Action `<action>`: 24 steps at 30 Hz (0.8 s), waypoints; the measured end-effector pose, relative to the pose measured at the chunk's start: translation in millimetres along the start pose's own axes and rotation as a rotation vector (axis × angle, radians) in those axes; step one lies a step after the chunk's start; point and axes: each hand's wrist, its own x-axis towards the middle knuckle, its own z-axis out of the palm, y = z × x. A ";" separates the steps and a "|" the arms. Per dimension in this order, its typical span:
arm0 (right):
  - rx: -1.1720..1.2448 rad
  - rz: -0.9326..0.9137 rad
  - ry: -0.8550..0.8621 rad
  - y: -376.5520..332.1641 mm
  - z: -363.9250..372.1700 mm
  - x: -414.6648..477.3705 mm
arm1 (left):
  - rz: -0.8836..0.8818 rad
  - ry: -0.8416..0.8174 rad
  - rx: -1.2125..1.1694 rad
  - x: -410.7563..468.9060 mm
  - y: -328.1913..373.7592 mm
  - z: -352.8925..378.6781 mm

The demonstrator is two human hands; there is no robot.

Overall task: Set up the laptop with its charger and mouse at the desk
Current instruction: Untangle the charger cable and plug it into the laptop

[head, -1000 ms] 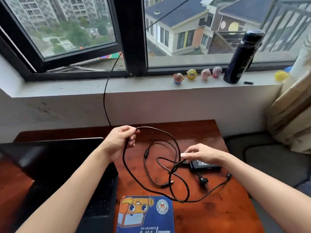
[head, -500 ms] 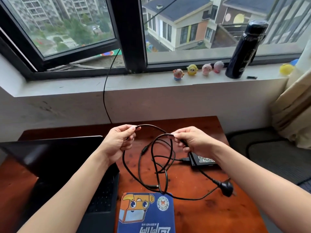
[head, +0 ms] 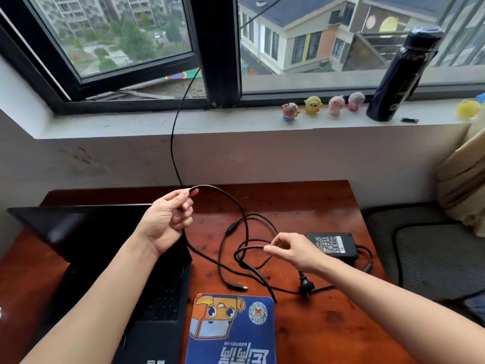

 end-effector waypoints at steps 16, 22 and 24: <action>-0.017 -0.127 -0.042 -2.4 -30.0 -14.4 | 0.010 0.042 0.182 -13.6 -18.0 -11.8; 0.563 -0.029 -0.284 -77.5 -20.5 -0.2 | -0.031 0.021 0.190 -16.4 -27.7 -0.9; 0.520 -0.001 -0.222 -86.2 -2.8 9.7 | -0.045 -0.029 0.198 -18.3 -27.1 1.2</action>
